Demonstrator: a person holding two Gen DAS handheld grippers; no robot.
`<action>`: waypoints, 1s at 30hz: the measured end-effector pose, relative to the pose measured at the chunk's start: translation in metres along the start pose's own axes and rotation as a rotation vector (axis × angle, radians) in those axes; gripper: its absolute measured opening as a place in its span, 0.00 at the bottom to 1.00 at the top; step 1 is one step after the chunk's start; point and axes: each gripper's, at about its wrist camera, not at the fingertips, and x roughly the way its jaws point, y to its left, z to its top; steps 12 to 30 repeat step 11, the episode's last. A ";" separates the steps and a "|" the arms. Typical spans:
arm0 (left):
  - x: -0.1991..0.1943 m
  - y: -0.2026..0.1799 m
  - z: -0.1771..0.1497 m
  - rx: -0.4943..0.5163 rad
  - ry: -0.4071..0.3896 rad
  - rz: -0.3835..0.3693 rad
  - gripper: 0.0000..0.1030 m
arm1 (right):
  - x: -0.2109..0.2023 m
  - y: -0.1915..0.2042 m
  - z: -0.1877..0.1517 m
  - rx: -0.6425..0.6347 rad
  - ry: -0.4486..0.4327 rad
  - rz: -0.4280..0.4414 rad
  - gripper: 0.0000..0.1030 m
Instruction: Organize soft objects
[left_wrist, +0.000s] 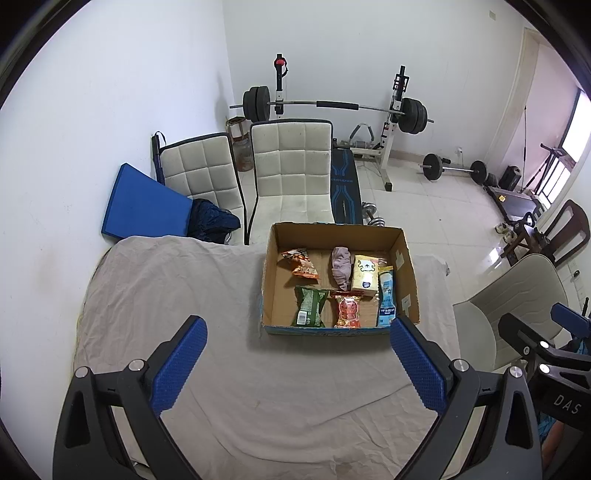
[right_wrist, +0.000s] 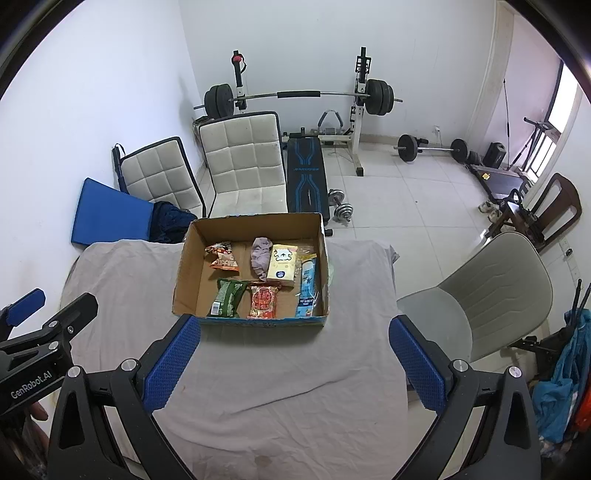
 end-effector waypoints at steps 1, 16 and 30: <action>0.000 0.000 0.000 0.000 0.000 0.000 0.99 | 0.000 0.000 0.000 0.001 0.000 0.002 1.00; -0.004 -0.003 0.002 0.001 -0.003 0.000 0.99 | -0.002 -0.003 -0.002 0.008 -0.003 0.003 1.00; -0.004 -0.003 0.002 0.001 -0.003 0.000 0.99 | -0.002 -0.003 -0.002 0.008 -0.003 0.003 1.00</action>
